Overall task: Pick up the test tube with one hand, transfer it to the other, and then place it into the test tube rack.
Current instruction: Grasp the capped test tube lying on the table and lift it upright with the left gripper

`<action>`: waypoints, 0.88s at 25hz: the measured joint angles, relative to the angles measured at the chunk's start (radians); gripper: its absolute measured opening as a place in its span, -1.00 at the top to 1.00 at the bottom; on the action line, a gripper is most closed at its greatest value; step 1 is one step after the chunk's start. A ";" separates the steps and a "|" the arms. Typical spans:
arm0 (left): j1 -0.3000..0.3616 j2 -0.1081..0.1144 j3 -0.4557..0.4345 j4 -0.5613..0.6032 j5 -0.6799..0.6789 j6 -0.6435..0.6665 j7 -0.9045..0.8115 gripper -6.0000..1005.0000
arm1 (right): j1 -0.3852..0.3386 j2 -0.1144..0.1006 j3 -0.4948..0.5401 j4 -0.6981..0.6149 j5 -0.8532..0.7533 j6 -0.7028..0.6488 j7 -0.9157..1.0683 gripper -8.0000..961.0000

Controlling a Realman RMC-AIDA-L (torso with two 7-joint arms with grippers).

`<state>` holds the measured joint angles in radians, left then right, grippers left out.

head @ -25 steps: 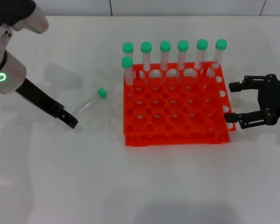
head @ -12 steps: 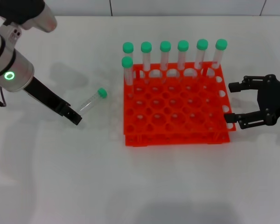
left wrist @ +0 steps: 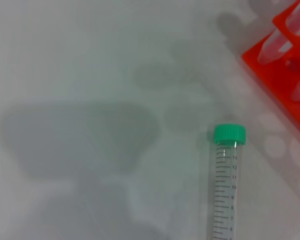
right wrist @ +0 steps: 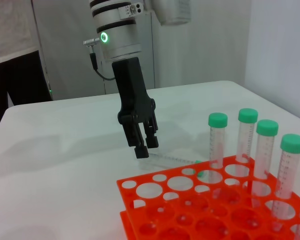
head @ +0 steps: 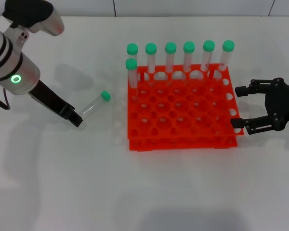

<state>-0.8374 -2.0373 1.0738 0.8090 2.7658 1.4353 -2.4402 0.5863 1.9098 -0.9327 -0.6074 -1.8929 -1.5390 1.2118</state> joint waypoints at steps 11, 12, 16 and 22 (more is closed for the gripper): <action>-0.013 -0.014 0.001 -0.028 0.011 -0.021 0.002 0.01 | 0.000 0.000 0.000 0.000 0.000 0.001 0.000 -0.77; -0.016 -0.014 0.001 -0.035 0.014 -0.024 0.001 0.01 | 0.000 0.000 0.000 0.000 0.000 0.001 0.000 -0.77; -0.020 -0.014 0.001 -0.045 0.017 -0.030 0.000 0.04 | 0.000 0.000 0.000 0.000 0.000 0.002 0.000 -0.77; -0.023 -0.014 0.002 -0.050 0.017 -0.041 0.000 0.08 | 0.000 0.000 0.000 0.000 0.000 0.011 0.000 -0.77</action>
<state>-0.8609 -2.0513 1.0758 0.7592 2.7828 1.3942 -2.4406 0.5859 1.9098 -0.9327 -0.6074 -1.8929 -1.5283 1.2118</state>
